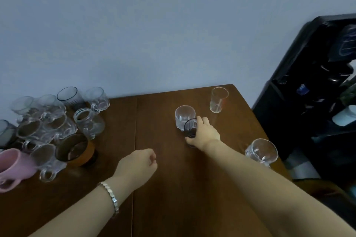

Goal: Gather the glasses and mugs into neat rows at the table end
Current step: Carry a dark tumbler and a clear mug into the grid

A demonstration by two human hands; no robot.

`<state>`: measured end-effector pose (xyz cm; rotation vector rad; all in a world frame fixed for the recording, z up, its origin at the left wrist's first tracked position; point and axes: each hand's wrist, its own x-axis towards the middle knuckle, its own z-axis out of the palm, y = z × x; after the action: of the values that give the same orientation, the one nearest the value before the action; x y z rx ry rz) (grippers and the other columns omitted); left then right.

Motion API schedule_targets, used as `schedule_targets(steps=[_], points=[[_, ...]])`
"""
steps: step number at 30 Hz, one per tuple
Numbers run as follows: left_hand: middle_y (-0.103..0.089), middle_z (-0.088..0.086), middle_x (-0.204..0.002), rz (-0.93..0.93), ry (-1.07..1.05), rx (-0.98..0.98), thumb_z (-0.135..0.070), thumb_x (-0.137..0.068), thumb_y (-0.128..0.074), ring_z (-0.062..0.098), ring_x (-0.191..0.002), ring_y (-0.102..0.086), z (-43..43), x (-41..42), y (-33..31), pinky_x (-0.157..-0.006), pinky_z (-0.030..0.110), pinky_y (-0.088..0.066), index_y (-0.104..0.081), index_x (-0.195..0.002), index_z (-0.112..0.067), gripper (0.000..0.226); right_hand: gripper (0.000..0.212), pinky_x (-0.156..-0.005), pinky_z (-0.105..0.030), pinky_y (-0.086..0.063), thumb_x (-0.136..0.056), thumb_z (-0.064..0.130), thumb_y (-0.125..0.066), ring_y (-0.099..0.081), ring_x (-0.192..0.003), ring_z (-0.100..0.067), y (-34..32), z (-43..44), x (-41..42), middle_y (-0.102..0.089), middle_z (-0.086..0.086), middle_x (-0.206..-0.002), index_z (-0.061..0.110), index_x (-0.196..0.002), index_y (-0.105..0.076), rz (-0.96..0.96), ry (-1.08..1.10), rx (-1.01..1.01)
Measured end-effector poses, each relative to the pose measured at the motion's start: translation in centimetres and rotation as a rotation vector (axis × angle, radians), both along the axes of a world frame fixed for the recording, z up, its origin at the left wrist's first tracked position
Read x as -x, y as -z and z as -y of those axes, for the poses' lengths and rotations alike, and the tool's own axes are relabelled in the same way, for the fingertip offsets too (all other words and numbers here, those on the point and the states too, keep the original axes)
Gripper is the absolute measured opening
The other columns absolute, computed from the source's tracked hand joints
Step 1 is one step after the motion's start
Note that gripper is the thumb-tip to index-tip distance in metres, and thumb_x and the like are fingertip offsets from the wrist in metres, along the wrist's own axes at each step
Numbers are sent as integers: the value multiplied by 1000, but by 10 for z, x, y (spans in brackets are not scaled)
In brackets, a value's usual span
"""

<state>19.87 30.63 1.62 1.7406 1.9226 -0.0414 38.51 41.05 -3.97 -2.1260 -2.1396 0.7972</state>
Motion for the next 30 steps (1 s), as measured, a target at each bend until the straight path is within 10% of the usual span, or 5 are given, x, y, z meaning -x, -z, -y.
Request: schedule_targets(steps=[6,16,30], points=[[-59,-2,-121,-50,-9,-59,-28,-93,-49,14,-103,-58,-31,-24,15,-85,30,-51,-54,-125,-21,33,85,-92,-36,-51,-69,44,-75,-57,-112,-27,-9,14,-42,-43,-2,-130,18,-139,-34,-139,-36,26],[-9,2,-161,87,-154,2,-44,-68,-80,26,-145,-24,-155,-80,55,-114,45,-30,-4,-151,-18,115,93,-90,-28,-52,-67,46,-78,-52,-121,-17,-31,16,-103,-39,6,-140,27,-143,-30,-190,56,-79],[-47,-4,-123,471,-329,-70,-13,-62,-83,11,-102,-57,-37,-47,55,-85,27,-51,-43,-117,-26,69,96,-101,-27,-45,-65,43,-81,-48,-125,-14,-23,79,-72,-39,9,-139,25,-144,-30,-257,68,28]])
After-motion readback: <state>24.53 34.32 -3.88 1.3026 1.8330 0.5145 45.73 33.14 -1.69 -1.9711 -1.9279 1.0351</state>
